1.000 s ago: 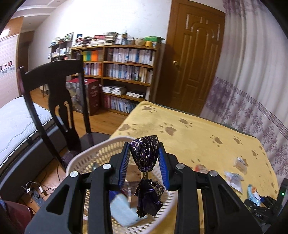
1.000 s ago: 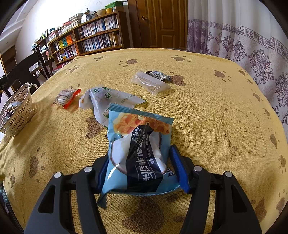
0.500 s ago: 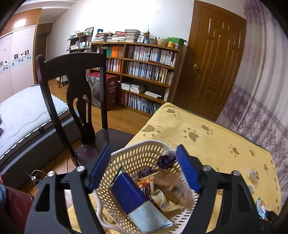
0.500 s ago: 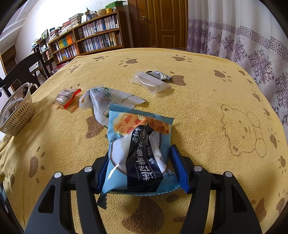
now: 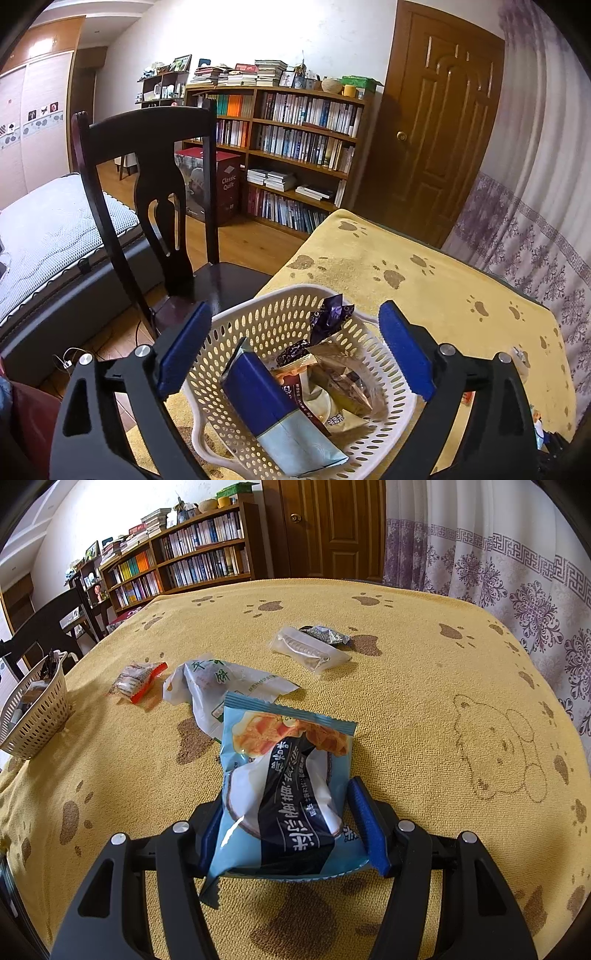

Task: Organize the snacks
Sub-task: 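Lift the blue snack bag with the right gripper into the basket and release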

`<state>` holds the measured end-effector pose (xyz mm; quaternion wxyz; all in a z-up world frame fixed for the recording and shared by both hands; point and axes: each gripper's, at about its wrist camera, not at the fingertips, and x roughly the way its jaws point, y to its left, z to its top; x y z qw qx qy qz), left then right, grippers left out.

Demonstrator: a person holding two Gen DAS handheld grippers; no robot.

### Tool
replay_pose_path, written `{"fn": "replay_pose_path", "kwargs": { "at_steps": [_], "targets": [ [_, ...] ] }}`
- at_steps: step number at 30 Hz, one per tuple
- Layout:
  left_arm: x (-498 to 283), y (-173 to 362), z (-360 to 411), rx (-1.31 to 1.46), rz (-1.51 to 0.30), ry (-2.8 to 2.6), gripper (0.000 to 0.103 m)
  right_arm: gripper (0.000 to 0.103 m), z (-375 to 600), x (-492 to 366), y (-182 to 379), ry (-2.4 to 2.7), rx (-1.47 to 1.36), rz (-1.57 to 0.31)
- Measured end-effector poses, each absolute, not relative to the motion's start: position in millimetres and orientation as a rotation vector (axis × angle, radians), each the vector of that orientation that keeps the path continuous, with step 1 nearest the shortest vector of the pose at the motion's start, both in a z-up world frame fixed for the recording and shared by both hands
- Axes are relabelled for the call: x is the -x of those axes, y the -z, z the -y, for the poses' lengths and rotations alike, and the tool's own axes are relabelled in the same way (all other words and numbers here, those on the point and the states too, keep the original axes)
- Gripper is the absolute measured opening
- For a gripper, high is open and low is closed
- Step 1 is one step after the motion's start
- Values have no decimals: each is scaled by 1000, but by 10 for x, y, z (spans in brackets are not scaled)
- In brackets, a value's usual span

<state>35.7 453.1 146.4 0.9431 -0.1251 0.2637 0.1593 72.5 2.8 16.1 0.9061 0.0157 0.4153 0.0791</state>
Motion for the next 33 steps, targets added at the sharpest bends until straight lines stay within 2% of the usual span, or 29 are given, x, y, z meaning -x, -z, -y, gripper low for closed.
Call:
{"fn": "replay_pose_path", "kwargs": {
  "at_steps": [23,33],
  "targets": [
    [-296,-1525,-4492,267,-519,-311,96,57,-41,-597,-366,-291,-182,-801],
    [-210,-1616,-4642,309,-492,-314,96,57,-552,-372,-670,-404,-138,-730]
  ]
}}
